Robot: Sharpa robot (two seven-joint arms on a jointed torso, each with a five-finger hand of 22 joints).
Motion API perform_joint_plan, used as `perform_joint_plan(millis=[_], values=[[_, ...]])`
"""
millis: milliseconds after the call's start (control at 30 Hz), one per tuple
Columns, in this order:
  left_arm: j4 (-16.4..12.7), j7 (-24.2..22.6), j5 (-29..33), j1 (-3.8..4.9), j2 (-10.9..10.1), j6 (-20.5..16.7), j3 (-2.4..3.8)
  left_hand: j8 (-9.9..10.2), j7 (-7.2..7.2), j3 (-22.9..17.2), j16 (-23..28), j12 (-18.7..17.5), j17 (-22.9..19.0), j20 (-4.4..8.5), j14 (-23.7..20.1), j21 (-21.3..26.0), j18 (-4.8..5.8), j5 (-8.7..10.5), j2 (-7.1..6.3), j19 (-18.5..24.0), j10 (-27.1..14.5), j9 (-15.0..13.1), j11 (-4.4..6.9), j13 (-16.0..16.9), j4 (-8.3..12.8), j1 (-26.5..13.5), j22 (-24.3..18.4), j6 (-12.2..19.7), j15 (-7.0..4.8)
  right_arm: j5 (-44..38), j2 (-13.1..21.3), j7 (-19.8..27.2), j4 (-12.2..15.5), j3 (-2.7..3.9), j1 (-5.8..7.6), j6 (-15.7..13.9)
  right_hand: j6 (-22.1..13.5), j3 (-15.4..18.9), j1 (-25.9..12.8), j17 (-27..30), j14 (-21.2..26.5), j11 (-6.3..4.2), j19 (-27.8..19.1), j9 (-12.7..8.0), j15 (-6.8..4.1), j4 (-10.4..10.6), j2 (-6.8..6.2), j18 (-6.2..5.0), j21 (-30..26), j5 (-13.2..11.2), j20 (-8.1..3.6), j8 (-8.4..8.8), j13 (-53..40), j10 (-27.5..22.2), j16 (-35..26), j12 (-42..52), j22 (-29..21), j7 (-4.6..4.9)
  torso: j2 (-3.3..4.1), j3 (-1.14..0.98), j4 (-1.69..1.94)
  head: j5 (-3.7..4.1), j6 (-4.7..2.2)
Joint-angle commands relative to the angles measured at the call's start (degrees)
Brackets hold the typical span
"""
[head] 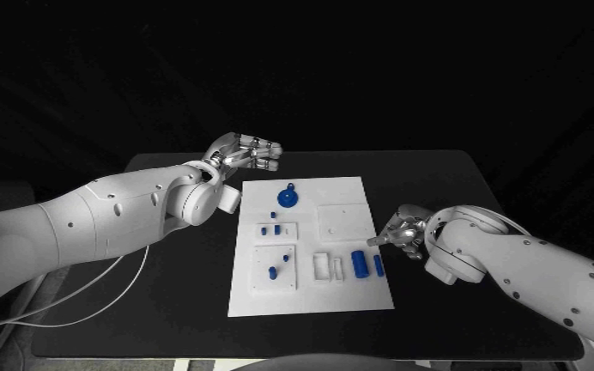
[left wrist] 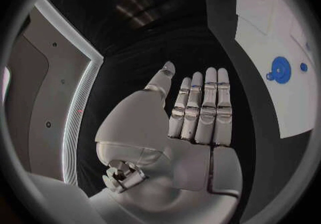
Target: Assemble the parts on the task board
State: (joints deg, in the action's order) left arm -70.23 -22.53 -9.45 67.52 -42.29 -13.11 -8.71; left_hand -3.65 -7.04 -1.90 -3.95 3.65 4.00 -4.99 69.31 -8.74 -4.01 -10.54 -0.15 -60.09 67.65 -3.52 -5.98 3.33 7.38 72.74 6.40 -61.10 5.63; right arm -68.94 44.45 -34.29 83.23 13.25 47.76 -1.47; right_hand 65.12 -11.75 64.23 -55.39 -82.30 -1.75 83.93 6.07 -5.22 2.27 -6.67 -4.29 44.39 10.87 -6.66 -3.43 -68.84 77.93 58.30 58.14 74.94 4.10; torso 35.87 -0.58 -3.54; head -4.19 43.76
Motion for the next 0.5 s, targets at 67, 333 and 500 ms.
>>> perform_joint_plan(millis=[67,333,500], values=[[-0.5,-1.4,-0.1,-0.29,0.0,0.5,0.05,0.0,0.16,4.9,0.3,-0.3,0.0,0.02,0.4,-0.3,0.96,-1.05,1.04,-0.3,-0.6,0.0,-0.12,0.0,-1.4,1.1,-0.3,0.5,0.20,-0.2,-1.3,-2.5,-0.8,-0.55,-0.38,2.1,-0.5,1.1,-0.4,-0.5,-0.4,0.17,2.4,0.0,0.00,0.7,0.17,0.38,0.5,-0.6,0.19,-0.27,-0.9,0.6,-0.4,-0.3,5.3,0.01,-0.67,0.31,-0.08,1.12,1.02],[-1.0,-1.1,0.9,-0.75,0.2,1.1,0.05,0.0,0.17,6.6,0.2,-0.3,0.0,0.02,0.6,-0.3,0.99,-0.86,1.94,-0.4,-0.7,0.0,-0.11,0.0,-1.6,1.8,-0.7,0.6,0.11,-2.3,-3.5,-2.7,-2.6,-1.19,-1.49,2.8,-0.6,1.2,-0.6,-1.1,-0.4,0.21,2.4,0.1,0.00,1.2,-0.09,0.41,0.9,-1.1,0.20,-0.21,-2.2,0.9,-0.5,-0.1,5.3,0.03,-0.93,0.51,0.00,1.83,2.62],[-1.3,-0.9,1.4,-0.87,0.1,1.5,0.06,0.0,0.11,7.0,0.3,-0.3,0.0,0.24,1.4,-0.3,1.31,-0.65,2.11,-0.4,-0.8,0.0,-0.15,0.0,-1.6,1.8,-0.8,0.7,-0.10,-3.2,-4.6,-2.3,-3.7,-1.90,-1.81,3.7,-0.5,1.3,-0.8,-1.4,-0.5,0.19,2.3,0.4,0.00,3.4,-1.36,0.40,0.7,-1.8,0.20,-0.25,-2.6,0.9,-0.7,-0.5,5.3,-0.07,-0.76,0.47,-0.14,1.57,3.03]])
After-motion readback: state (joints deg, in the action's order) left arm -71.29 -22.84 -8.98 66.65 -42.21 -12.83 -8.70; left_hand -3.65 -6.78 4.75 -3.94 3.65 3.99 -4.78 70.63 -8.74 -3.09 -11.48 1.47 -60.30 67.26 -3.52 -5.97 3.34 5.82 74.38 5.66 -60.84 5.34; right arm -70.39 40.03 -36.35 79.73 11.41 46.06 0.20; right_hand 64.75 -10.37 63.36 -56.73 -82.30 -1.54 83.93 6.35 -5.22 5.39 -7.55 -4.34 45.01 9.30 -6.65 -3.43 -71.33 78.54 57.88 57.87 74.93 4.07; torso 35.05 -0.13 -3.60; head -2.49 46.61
